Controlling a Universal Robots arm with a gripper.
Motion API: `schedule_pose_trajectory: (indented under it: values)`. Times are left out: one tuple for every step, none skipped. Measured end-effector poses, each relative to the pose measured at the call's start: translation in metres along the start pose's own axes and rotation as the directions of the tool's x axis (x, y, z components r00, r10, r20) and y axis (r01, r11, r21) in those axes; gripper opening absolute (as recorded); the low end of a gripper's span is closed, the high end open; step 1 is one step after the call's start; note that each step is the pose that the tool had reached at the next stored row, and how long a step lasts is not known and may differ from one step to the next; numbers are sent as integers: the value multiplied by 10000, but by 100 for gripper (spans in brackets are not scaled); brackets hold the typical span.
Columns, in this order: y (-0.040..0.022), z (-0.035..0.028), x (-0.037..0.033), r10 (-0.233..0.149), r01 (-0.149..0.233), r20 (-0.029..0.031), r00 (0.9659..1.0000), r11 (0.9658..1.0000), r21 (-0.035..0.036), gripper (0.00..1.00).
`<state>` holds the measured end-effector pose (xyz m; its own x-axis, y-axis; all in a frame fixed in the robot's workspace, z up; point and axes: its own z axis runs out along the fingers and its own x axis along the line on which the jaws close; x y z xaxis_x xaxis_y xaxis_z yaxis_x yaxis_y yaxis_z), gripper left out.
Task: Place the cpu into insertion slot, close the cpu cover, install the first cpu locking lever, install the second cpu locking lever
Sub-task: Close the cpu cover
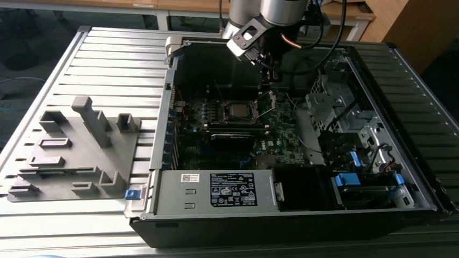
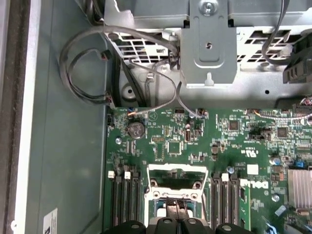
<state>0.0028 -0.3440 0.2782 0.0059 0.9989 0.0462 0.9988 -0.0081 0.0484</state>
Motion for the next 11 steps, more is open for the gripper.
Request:
schedule_pose_trajectory:
  values:
    - [14,1,0,-1,1,0,10000,10000,0,11]
    - [29,2,1,-1,1,0,10000,10000,0,11]
    - [44,3,2,0,0,0,10000,10000,0,11]
    - [60,3,2,0,0,0,10000,10000,0,11]
    - [76,4,3,0,0,0,10000,10000,0,11]
    - [93,5,3,0,0,0,10000,10000,0,11]
    - [110,6,4,0,0,0,10000,10000,0,11]
    - [128,7,4,-1,1,0,10000,10000,0,11]
    - [145,8,5,-1,1,1,10000,10000,0,11]
    - [161,8,6,0,0,1,10000,10000,0,11]
    - [178,9,6,0,0,2,10000,10000,1,11]
